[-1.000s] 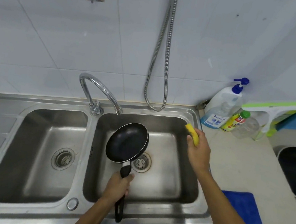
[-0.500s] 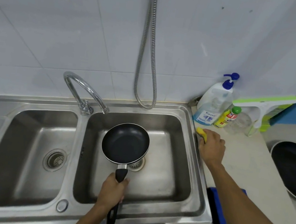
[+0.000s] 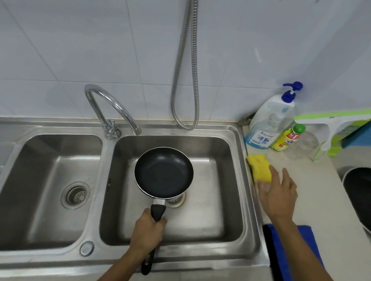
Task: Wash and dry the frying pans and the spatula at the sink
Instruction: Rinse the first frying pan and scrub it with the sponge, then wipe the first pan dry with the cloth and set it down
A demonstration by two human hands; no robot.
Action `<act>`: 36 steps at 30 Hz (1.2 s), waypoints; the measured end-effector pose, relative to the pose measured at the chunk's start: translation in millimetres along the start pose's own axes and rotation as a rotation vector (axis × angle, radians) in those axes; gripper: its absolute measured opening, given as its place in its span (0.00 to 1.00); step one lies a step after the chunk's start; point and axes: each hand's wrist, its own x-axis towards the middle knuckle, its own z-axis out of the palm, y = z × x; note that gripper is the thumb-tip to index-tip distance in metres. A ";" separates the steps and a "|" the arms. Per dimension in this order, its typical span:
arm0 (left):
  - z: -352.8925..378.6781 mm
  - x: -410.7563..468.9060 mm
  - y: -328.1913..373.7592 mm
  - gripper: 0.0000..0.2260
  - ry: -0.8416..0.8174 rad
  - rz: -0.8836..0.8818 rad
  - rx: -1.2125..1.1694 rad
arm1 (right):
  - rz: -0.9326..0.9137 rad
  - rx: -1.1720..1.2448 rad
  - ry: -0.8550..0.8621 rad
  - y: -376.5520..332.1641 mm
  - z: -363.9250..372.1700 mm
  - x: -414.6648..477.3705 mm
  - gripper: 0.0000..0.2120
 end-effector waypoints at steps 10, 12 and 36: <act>13.0 -6.7 -17.0 0.08 -0.032 0.037 0.041 | 0.100 -0.170 -0.040 76.2 -28.2 -123.7 0.32; 14.9 -10.3 -19.9 0.08 -0.034 0.038 0.040 | 0.164 -0.187 -0.074 80.4 -32.2 -138.7 0.36; -16.9 -34.5 -7.9 0.07 0.024 0.127 0.050 | -0.346 0.311 -0.055 -142.6 -35.1 -88.8 0.20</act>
